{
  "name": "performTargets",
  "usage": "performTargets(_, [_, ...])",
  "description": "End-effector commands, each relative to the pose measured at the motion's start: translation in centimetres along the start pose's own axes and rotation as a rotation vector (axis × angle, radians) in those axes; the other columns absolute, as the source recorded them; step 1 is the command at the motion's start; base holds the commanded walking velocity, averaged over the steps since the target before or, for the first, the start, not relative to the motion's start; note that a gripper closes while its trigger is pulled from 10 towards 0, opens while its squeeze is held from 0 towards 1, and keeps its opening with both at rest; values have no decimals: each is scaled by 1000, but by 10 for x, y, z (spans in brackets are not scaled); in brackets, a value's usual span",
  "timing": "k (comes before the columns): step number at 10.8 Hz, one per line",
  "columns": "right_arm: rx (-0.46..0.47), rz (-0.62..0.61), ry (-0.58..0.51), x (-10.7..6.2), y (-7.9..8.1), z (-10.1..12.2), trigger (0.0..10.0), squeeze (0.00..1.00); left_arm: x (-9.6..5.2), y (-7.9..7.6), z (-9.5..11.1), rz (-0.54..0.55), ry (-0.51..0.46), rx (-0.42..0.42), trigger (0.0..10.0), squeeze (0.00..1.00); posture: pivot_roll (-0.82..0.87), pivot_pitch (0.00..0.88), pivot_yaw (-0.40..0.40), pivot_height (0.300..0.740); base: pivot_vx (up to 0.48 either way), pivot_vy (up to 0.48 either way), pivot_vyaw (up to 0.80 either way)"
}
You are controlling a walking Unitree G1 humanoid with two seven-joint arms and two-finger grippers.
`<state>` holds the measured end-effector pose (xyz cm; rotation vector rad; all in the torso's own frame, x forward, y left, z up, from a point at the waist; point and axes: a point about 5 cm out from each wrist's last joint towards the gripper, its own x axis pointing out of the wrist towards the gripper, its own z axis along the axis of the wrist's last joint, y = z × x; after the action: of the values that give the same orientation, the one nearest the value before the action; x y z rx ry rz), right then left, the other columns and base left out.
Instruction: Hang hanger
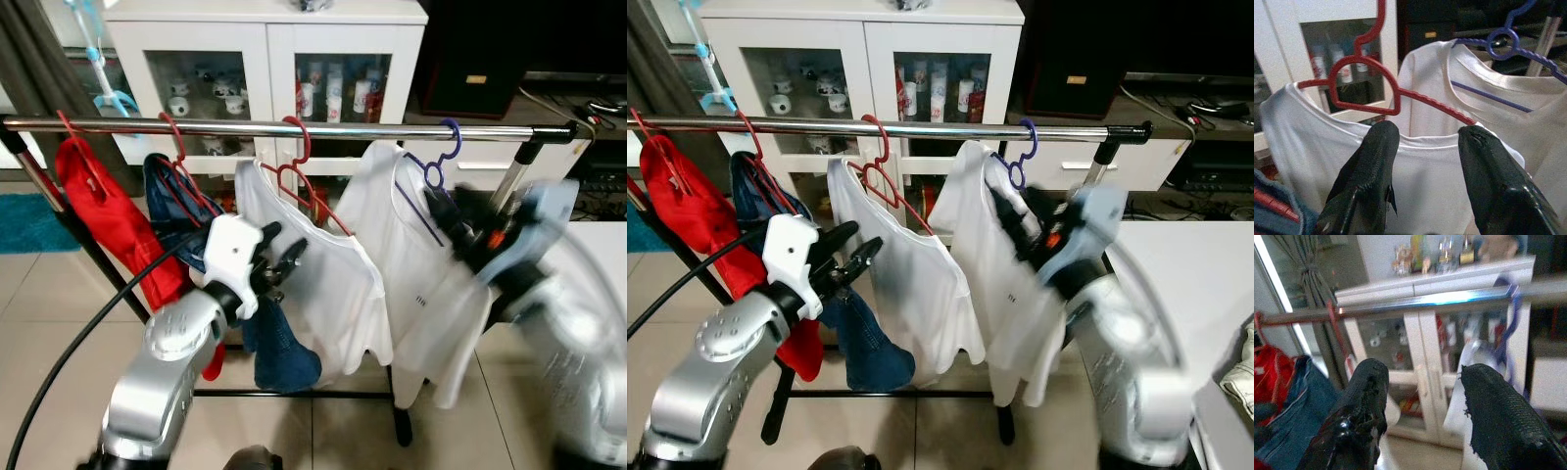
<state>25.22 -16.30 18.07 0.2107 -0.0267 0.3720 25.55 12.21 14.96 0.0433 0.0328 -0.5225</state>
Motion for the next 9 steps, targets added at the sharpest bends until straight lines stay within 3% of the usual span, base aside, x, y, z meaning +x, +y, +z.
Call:
performTargets(1, [-5, -11, 10, -2, 4, -3, 10000, 0, -4, 4, 2, 37, -1, 6, 10000, 0, 106, 10, 26, 740, 0, 450, 0])
performTargets(2, [-18, -127, 53, -6, 5, -18, 10000, 0, -6, 4, -1, 47, 10, 14, 10000, 0, 106, 2, 34, 740, 0, 458, 0])
performTargets(5, [24, -131, 51, -3, 20, -25, 10000, 0, 1, 8, 6, 58, -7, 27, 10000, 0, 103, 1, 39, 740, 0, 453, 0])
performTargets(9, [29, -122, 23, 2, 23, -19, 10000, 0, 6, 11, 13, 79, -33, 9, 10000, 0, 98, 15, 32, 740, 0, 445, 0])
